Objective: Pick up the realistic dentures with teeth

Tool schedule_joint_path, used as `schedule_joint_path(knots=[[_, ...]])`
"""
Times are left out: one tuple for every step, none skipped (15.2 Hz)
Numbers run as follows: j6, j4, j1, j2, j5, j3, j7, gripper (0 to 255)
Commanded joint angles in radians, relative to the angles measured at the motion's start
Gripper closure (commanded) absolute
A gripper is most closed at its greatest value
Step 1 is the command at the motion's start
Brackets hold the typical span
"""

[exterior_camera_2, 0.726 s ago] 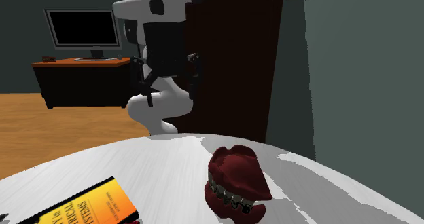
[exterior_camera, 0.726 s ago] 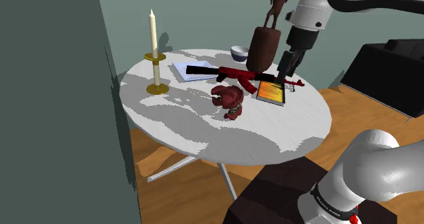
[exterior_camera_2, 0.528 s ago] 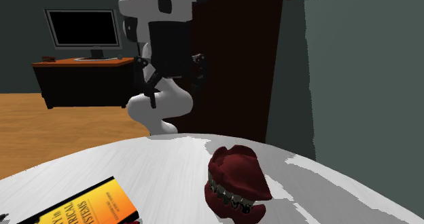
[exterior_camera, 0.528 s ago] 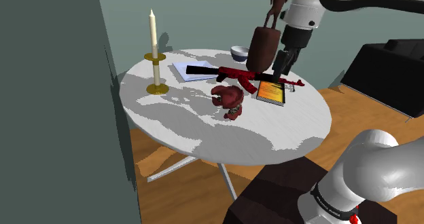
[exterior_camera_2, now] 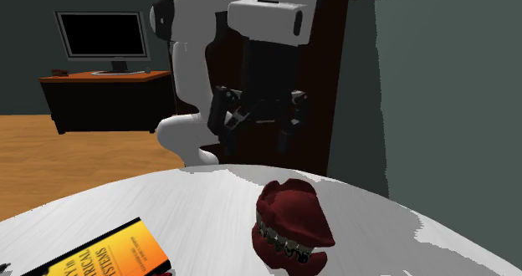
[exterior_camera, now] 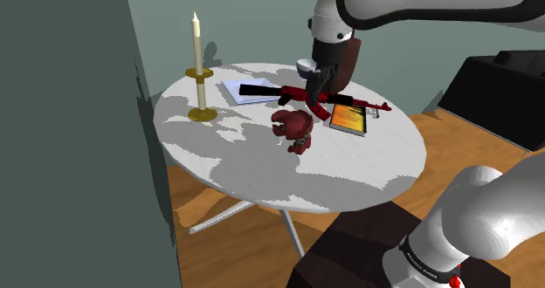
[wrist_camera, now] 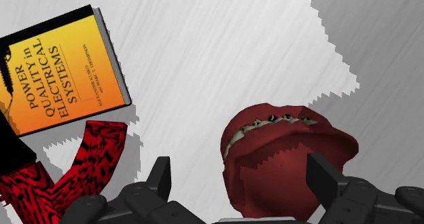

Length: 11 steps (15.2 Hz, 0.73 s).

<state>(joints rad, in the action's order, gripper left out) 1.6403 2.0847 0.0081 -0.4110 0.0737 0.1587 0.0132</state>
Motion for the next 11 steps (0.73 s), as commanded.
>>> schedule_joint_path(knots=[[0.014,-0.052,0.005,0.080,0.035,0.035,-0.021,0],[0.016,-0.082,0.008,0.121,0.055,0.051,-0.032,0],[0.018,-0.113,0.011,0.163,0.076,0.067,-0.043,0],[0.017,-0.145,0.015,0.205,0.098,0.083,-0.055,0],[0.015,-0.178,0.019,0.247,0.122,0.098,-0.067,0],[0.011,-0.213,0.024,0.291,0.146,0.112,-0.079,0],[0.006,-0.249,0.031,0.334,0.172,0.125,-0.091,0],[0.002,-0.269,0.035,0.359,0.187,0.131,-0.097,0],[0.015,-0.256,0.036,0.359,0.187,0.130,-0.100,0],[0.028,-0.243,0.036,0.359,0.188,0.130,-0.103,0],[0.041,-0.230,0.036,0.359,0.188,0.130,-0.106,0]])
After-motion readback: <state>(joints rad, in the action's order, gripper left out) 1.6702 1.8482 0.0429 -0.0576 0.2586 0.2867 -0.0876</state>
